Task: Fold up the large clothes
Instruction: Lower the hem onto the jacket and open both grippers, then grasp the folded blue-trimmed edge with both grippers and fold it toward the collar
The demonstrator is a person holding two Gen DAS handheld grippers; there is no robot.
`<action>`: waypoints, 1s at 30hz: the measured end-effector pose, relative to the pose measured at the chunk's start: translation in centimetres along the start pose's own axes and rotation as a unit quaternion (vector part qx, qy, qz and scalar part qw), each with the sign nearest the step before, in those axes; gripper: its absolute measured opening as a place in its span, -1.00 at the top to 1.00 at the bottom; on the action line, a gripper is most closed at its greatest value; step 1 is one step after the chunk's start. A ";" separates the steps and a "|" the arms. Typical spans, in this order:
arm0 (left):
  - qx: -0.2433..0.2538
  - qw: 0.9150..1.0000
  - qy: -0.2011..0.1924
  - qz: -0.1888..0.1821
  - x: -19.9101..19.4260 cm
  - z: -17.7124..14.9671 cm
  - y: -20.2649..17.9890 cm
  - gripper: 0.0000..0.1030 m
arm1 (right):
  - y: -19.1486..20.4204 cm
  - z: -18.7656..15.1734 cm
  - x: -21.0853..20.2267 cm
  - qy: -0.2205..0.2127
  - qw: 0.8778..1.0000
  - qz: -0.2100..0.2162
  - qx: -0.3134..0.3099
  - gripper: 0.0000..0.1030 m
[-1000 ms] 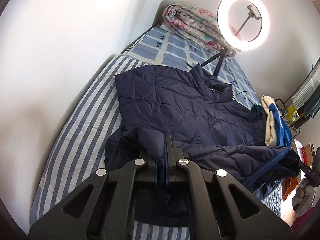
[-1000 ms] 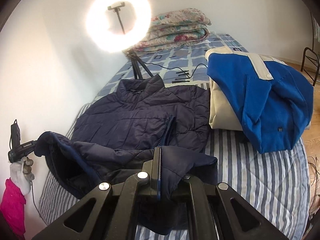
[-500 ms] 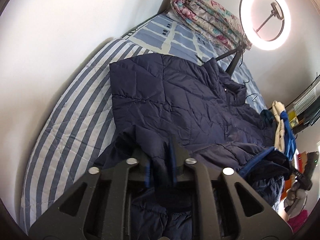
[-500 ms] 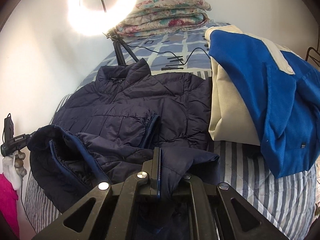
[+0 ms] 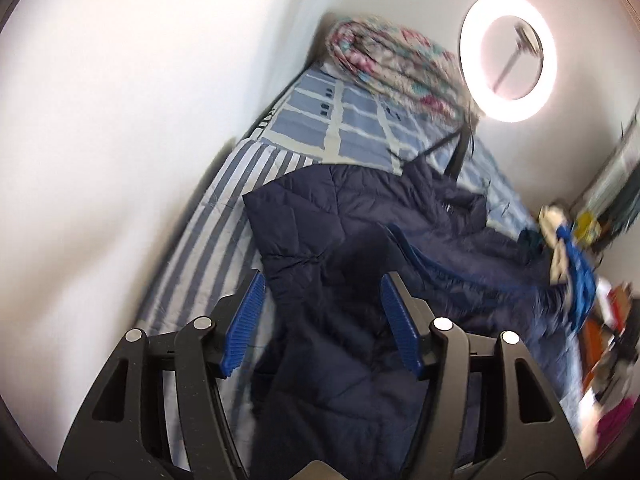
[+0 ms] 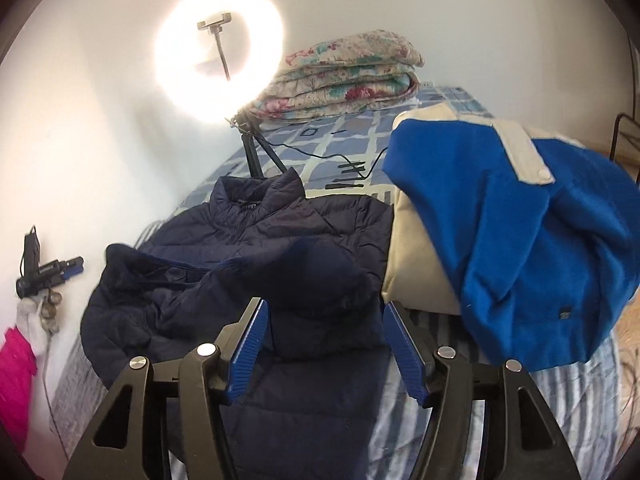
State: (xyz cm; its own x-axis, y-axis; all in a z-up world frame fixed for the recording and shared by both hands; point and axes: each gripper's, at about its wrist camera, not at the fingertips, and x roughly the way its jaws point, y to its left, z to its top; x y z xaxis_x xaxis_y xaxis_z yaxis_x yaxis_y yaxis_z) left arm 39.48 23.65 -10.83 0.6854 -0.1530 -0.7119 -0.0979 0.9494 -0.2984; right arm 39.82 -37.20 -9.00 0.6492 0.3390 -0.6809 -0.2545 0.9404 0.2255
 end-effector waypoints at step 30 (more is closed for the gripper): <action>0.178 0.978 0.067 0.088 10.7 -1.3 -7.7 1.00 | 2.4 -1.0 8.0 0.101 0.988 -0.066 -0.096 0.95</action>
State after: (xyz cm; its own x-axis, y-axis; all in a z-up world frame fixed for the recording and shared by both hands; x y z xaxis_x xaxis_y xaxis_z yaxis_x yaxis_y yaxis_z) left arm 46.64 14.29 -17.00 0.5781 0.0098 -0.8159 0.0668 0.9960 0.0593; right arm 43.74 -32.23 -14.61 0.5344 0.1833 -0.8251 -0.3212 0.9470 0.0024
